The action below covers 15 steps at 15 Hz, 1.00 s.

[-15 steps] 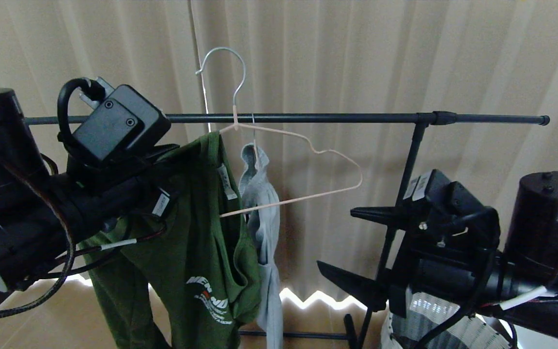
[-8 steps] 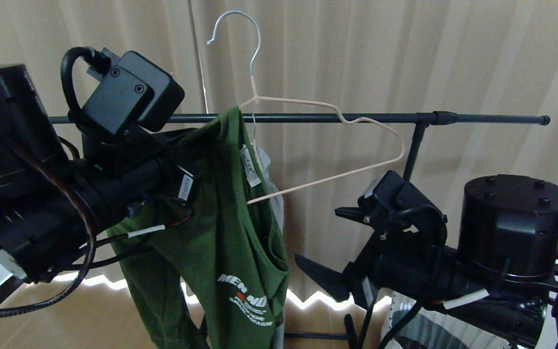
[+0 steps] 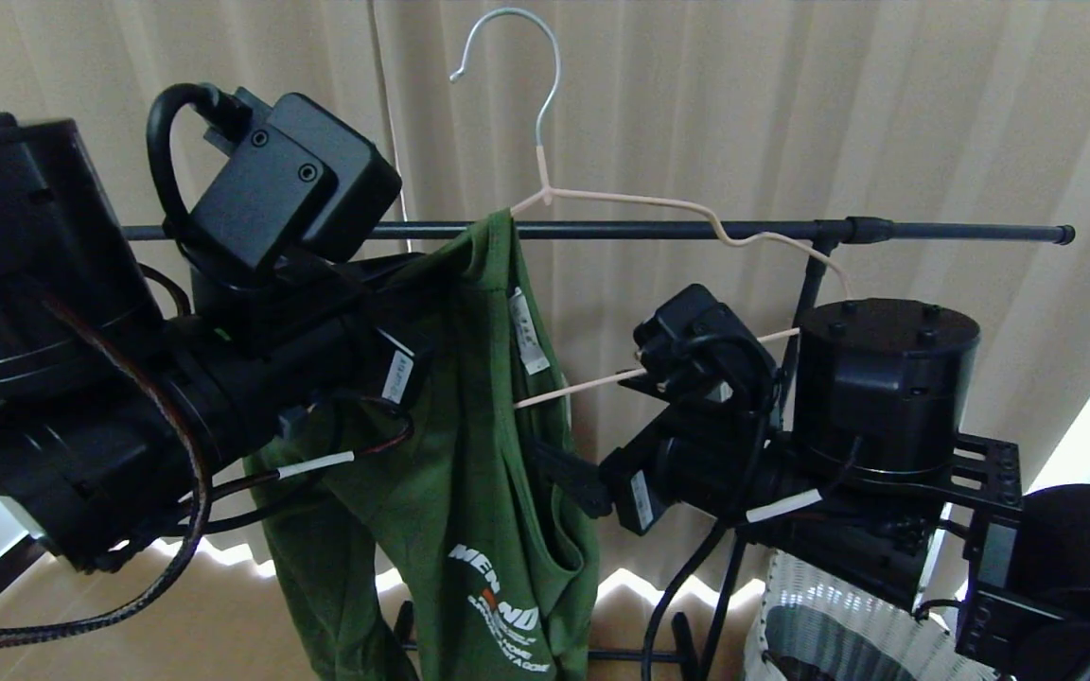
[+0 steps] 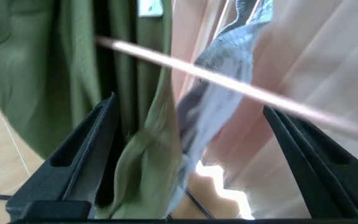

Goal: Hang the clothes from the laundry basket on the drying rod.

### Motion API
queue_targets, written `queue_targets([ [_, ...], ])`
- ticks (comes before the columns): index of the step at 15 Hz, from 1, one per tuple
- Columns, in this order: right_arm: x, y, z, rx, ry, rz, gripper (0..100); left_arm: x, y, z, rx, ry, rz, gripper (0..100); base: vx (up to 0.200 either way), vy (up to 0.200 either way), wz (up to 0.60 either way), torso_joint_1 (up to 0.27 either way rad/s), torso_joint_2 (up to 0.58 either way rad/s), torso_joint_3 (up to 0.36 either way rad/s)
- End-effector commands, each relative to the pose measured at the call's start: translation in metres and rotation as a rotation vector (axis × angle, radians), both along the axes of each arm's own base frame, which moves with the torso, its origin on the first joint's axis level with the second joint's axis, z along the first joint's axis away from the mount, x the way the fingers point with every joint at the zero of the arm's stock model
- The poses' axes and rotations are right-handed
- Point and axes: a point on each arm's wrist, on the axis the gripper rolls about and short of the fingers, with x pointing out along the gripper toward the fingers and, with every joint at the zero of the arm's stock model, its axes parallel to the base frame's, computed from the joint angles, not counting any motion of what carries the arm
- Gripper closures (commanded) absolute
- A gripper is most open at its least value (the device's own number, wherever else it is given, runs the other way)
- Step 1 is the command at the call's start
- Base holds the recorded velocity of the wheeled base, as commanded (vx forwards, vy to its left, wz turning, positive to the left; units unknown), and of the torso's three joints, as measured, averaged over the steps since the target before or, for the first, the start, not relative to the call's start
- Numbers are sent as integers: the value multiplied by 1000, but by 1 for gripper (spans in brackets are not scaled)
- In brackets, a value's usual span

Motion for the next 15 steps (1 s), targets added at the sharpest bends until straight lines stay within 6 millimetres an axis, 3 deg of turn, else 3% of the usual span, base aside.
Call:
queue_targets([
  [1,6,6,-8,-15,15,-16,0,-1,0,0,-1,-1,-3,100,0,0,0,0,0,0],
  [4,8,4,-14,-30,29,-32,0,-1,0,1,-3,-4,-2,100,0,0,0,0,0,0],
  [5,8,3,-14,-31,25,-46,100,-1,1,1,-4,-3,0,100,0,0,0,0,0,0],
  [9,3,-3,-14,-38,30,-75,100,0,2,0,-2,-1,4,100,0,0,0,0,0,0],
  [15,20,-57,-3,-22,15,-240,100,9,23,-5,21,7,96,100,0,0,0,0,0,0],
])
